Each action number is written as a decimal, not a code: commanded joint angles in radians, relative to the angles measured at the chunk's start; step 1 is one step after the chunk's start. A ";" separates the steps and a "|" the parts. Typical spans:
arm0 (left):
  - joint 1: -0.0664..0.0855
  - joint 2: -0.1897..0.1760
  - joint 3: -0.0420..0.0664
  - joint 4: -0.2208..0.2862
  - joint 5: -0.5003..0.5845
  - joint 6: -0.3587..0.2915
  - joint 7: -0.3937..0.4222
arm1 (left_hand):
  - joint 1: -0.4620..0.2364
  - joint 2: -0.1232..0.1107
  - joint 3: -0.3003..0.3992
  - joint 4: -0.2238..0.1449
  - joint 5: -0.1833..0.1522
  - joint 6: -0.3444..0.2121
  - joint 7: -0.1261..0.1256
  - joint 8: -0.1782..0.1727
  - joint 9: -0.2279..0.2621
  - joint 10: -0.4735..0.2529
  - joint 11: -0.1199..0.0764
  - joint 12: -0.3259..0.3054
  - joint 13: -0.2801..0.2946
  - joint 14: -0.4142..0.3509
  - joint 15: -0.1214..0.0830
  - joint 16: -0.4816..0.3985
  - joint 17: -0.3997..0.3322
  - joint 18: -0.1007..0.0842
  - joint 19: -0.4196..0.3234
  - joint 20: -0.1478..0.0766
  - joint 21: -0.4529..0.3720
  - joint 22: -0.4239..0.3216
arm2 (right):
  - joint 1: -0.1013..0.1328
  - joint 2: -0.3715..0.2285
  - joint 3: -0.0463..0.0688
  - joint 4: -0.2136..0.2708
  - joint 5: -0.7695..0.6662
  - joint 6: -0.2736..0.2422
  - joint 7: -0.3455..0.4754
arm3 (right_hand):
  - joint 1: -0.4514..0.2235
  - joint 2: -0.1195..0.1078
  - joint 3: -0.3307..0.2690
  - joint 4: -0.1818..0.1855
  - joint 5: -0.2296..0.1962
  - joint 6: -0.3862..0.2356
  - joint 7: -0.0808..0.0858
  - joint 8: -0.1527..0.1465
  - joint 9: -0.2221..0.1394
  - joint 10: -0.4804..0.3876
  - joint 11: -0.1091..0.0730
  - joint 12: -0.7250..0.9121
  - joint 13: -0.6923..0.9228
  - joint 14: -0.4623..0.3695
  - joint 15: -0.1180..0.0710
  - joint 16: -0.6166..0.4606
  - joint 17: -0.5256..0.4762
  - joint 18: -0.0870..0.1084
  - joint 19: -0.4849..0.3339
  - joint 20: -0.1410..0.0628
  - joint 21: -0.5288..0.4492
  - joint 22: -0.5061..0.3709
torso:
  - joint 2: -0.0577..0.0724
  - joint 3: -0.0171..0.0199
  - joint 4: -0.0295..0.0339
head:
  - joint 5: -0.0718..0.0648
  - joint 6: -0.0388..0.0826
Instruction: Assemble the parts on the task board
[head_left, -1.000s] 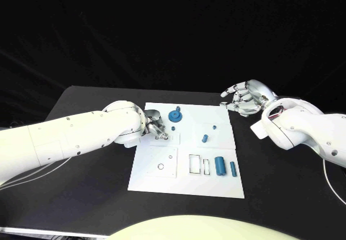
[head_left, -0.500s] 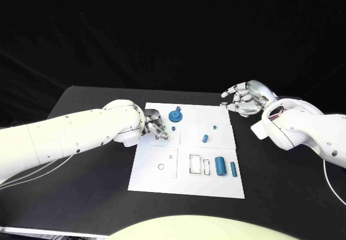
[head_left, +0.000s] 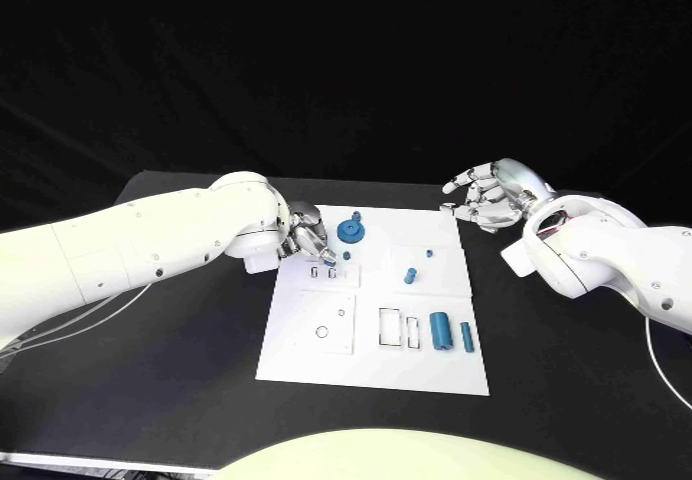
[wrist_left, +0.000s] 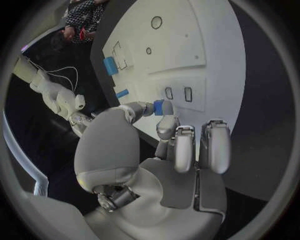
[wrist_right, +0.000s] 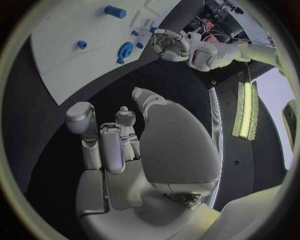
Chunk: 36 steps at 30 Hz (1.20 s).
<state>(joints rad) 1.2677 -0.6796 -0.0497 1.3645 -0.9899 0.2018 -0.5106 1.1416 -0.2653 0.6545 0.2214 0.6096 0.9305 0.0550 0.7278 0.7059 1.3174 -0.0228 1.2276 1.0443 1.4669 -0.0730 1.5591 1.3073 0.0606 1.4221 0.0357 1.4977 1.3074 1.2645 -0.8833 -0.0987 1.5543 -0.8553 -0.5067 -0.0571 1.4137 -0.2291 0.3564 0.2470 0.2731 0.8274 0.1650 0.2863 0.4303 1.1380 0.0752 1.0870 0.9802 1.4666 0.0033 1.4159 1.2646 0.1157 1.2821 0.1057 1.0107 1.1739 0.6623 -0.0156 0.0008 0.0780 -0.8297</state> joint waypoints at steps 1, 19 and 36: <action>0.007 0.016 0.001 -0.017 0.035 0.108 -0.003 | 0.003 0.004 0.234 -0.240 0.006 0.004 -0.003 0.002 -0.001 0.004 -0.001 0.003 -0.001 0.100 -0.006 0.006 0.251 -0.014 0.008 0.000 0.004 0.058 | -0.001 0.002 0.000 -0.001 -0.002 0.005 0.005 | -0.003 -0.009 0.002 0.002 0.004 -0.005 -0.004 0.003 -0.001 0.000 -0.002 -0.003 -0.001 0.024 -0.005 -0.007 0.000 0.005 0.001 -0.002 -0.003 0.000 | 0.000 0.0003 0.0002 | 0.000 -0.002; 0.026 0.071 -0.009 -0.082 -0.030 0.093 -0.011 | 0.003 0.004 0.235 -0.242 0.007 0.004 -0.003 0.001 -0.001 0.006 -0.001 0.005 0.003 0.101 -0.006 0.007 0.253 -0.015 0.012 0.000 0.005 0.063 | -0.001 0.003 0.000 -0.003 -0.002 0.003 0.004 | -0.003 -0.009 0.002 0.002 0.004 -0.005 -0.004 0.003 -0.001 0.000 -0.002 -0.003 -0.001 0.024 -0.005 -0.007 0.000 0.005 0.001 -0.002 -0.003 0.000 | 0.001 -0.0010 0.0014 | -0.002 -0.012; 0.026 0.077 -0.019 -0.081 -0.038 0.122 -0.018 | 0.003 0.005 0.236 -0.243 0.011 0.006 -0.002 0.000 -0.001 0.007 0.000 0.005 0.003 0.100 -0.006 0.007 0.252 -0.015 0.011 -0.001 0.005 0.062 | -0.002 0.007 0.000 -0.005 -0.002 0.002 0.004 | -0.004 -0.010 0.002 0.002 0.004 -0.006 -0.004 0.004 -0.001 0.001 -0.002 -0.005 -0.004 0.024 -0.006 -0.008 -0.001 0.006 0.001 -0.002 -0.007 -0.002 | -0.001 -0.0023 0.0009 | 0.003 -0.019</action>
<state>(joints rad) 1.2903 -0.6052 -0.0690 1.2828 -1.0242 0.2979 -0.5251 1.1385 -0.2684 0.6545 0.2215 0.6190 0.9331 0.0557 0.7270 0.7044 1.3173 -0.0227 1.2276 1.0471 1.4668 -0.0729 1.5591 1.3073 0.0605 1.4293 0.0357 1.4977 1.3073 1.2635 -0.8774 -0.0987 1.5499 -0.8547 -0.5068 -0.0585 1.4137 -0.2291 0.3564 0.2469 0.2731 0.8274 0.1650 0.2862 0.4303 1.1381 0.0753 1.0870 0.9770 1.4666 0.0034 1.4099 1.2647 0.1156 1.2821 0.1057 1.0107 1.1730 0.6618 -0.0177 0.0029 0.0805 -0.8485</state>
